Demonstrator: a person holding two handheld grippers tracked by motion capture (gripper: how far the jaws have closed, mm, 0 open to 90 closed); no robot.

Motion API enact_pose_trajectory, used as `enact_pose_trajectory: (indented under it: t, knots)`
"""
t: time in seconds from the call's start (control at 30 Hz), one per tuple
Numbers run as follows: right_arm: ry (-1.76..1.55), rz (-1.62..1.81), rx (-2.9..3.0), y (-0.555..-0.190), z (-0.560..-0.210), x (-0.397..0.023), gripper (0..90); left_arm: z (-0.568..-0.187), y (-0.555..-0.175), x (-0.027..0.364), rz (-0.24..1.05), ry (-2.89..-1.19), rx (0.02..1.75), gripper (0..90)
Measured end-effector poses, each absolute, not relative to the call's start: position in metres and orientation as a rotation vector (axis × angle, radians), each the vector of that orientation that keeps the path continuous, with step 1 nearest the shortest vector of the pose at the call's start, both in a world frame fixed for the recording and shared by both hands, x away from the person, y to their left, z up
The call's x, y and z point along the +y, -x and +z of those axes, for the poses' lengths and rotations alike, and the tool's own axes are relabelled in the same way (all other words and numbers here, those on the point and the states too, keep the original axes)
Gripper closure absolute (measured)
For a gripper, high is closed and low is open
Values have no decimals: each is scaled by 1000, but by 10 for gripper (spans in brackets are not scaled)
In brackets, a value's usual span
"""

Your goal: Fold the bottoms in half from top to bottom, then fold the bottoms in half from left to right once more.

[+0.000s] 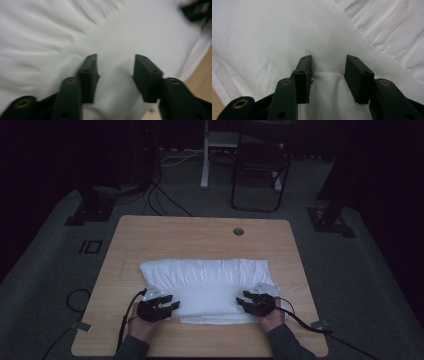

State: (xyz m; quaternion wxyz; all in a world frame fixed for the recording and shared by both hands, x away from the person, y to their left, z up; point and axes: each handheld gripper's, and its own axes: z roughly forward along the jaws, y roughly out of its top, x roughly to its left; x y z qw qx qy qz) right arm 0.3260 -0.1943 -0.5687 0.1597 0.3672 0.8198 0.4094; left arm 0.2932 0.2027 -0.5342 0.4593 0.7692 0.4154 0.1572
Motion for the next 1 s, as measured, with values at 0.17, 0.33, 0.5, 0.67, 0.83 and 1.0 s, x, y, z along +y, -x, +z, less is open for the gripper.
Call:
enact_pose_trajectory:
  t: [0.17,0.33,0.5,0.67,0.83,1.0]
  knots:
    - [-1042,1175,2341,-326,-569,-194,562,-523,-313,230,559,-1775,1235,289]
    - [-1041,1178,2338,-326,-570,-194,559,-550,-331,245,515,-1785,1404,255]
    - [-1036,1182,2338,-326,-570,-194,557,-555,-334,247,504,-1787,1427,254]
    - [-1030,1182,2341,-326,-570,-194,555,-558,-334,248,507,-1784,1438,253]
    - [-1033,1201,2344,-327,-571,-196,553,-550,-329,248,437,-1723,1389,214]
    - [-1033,1217,2346,-328,-571,-197,550,-544,-329,239,422,-1708,1370,122]
